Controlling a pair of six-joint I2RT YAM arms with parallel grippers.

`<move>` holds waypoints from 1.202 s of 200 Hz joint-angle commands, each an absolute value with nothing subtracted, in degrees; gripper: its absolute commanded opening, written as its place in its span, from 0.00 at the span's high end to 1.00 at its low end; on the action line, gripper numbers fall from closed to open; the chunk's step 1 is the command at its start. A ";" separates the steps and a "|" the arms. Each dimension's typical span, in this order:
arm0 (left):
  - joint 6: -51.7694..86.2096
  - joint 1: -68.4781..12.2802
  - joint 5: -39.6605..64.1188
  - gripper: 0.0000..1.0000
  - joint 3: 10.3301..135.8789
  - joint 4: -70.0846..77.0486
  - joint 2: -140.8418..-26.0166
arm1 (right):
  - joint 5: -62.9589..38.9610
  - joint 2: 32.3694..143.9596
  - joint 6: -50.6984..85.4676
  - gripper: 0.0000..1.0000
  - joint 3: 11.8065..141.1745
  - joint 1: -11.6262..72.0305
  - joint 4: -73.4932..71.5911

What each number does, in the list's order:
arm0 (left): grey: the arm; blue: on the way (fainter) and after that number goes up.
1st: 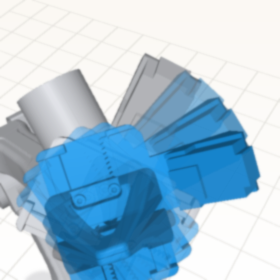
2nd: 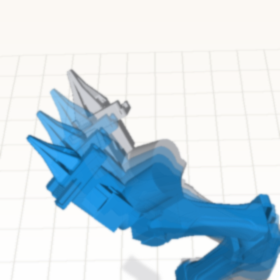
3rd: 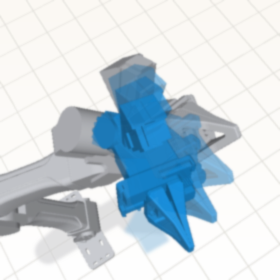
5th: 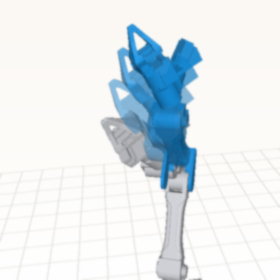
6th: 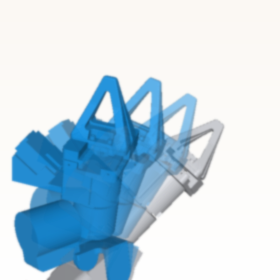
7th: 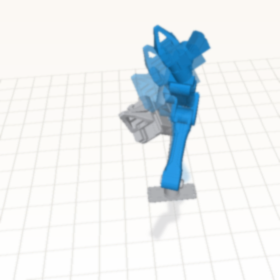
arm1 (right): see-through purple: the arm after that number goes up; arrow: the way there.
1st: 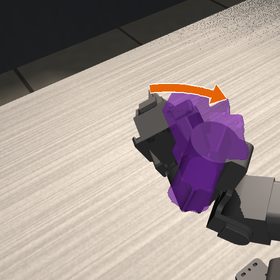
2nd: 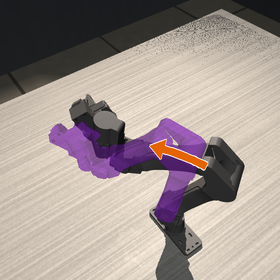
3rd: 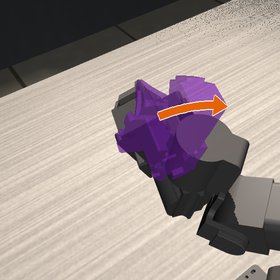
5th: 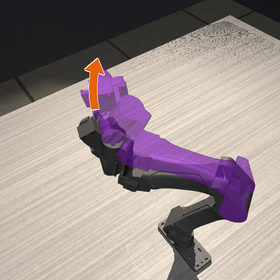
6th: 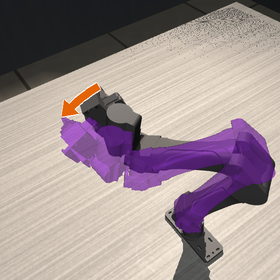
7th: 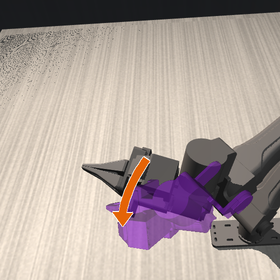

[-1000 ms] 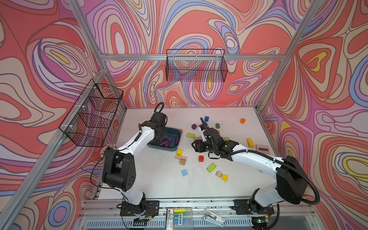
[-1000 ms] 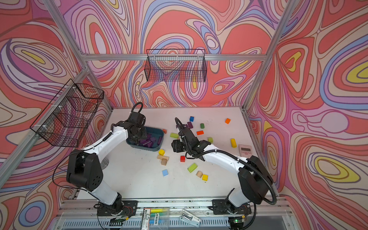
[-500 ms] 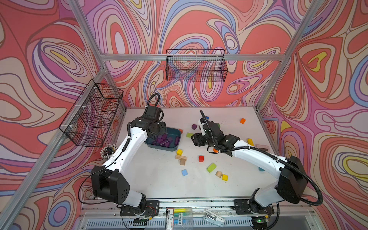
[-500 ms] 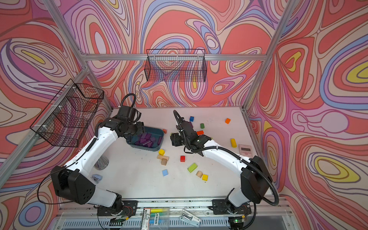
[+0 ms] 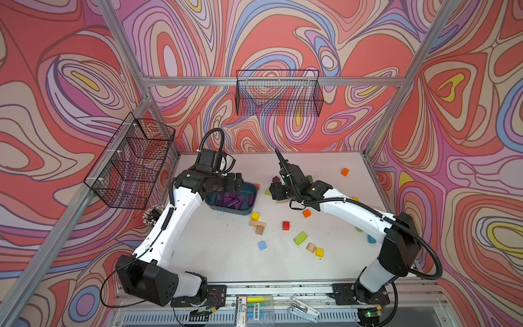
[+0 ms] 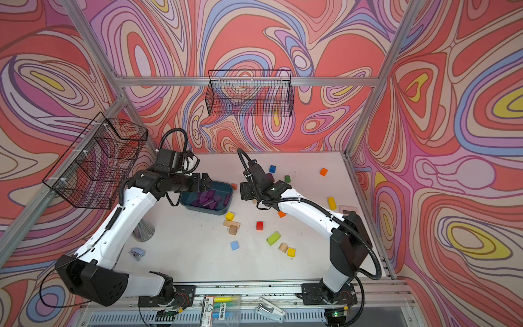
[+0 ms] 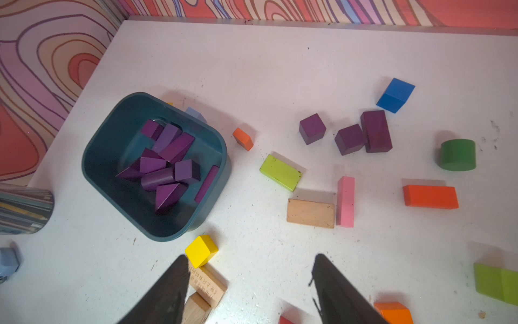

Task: Pick purple bricks into the storage bin
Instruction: Pick up the building block from the center of the board.

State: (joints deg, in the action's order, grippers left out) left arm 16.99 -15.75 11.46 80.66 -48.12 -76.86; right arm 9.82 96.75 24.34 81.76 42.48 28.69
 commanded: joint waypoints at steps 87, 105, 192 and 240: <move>14.14 -17.58 15.93 0.00 60.33 -29.80 -65.10 | 21.66 114.58 44.18 0.27 101.90 42.70 36.62; 12.87 -19.70 12.96 0.00 59.49 -29.28 -63.63 | 22.91 116.52 47.54 0.27 103.81 42.12 36.11; 11.09 -20.82 12.39 0.00 53.49 -21.65 -61.12 | 22.56 124.52 60.26 0.29 112.17 36.76 38.67; 10.21 -20.48 13.00 0.00 49.86 -16.48 -58.18 | 22.75 129.02 64.50 0.31 118.72 34.82 43.95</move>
State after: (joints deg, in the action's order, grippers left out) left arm 11.86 -20.64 12.23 51.44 -21.15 -60.51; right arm 21.56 126.72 60.36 115.13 35.27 39.53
